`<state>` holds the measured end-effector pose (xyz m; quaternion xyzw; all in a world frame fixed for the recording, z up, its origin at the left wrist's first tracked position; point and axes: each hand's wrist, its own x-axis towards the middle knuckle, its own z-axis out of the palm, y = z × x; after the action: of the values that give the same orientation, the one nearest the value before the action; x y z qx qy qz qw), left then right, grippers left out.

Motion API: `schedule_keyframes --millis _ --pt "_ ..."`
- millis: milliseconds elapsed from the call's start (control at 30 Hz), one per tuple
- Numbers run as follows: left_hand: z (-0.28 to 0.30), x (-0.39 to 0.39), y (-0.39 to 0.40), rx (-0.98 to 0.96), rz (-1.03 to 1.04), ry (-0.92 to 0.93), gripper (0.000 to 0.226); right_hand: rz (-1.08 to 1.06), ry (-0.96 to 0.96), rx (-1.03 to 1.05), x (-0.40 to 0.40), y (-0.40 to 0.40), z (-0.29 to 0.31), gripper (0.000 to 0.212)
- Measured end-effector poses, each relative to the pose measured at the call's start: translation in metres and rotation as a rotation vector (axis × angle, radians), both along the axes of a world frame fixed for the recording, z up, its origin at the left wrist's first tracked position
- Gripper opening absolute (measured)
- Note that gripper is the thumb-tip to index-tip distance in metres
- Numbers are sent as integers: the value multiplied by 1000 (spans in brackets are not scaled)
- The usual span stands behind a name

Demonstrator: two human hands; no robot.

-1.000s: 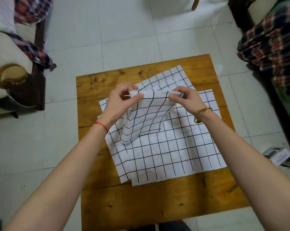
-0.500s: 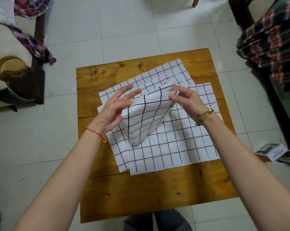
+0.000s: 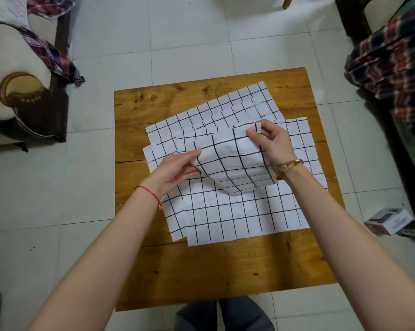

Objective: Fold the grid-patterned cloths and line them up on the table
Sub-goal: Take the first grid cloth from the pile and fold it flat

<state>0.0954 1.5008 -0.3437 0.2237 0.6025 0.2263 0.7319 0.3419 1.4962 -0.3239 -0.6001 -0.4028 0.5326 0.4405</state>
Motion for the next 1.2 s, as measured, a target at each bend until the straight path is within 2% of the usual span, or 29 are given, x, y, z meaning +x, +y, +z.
schedule_keyframes --millis 67,167,300,333,367,400,467,533,567,600,667,700,833,933,1000,1100,1200 --pt "-1 4 -5 78 -4 25 14 -19 14 -15 -2 -1 3 20" --pt "1 7 -11 271 -35 122 20 -59 79 -50 -2 -2 4 40" --pt "10 10 -17 434 -44 232 7 -60 130 -93 2 -4 7 45" --pt "10 10 -17 457 -49 253 15 -56 142 -100 4 -4 7 45" --pt "12 11 -17 467 -55 265 28 -50 152 -109 5 -4 7 44" --pt "14 12 -16 449 -53 261 31 -41 151 -121 6 -4 7 43" --pt "14 13 -16 405 -67 240 8 -35 136 -164 9 -5 5 41" --pt "10 13 -15 348 -90 232 12 -36 112 -217 11 -6 -1 39" --pt "4 9 -15 332 -96 228 9 -36 85 -241 11 -8 -5 36" --pt "-6 6 -15 329 -118 253 17 -33 54 -256 11 -9 -10 31" --pt "-26 2 -17 322 -167 319 45 -50 -9 -282 9 -13 -25 17" --pt "-34 1 -21 310 -167 345 52 -56 -45 -295 9 -15 -35 13" --pt "-66 1 -36 293 -176 390 40 10 -263 -383 2 -29 -80 40" --pt "-83 1 -44 322 -235 476 52 101 -360 -393 -4 -41 -101 55" --pt "-88 1 -51 353 -254 495 62 116 -333 -365 -9 -45 -109 61" --pt "-97 -4 -60 518 -340 642 64 143 -359 -305 -17 -47 -116 67" --pt "-103 -9 -62 720 -532 814 58 228 -678 -87 -26 -49 -122 59"
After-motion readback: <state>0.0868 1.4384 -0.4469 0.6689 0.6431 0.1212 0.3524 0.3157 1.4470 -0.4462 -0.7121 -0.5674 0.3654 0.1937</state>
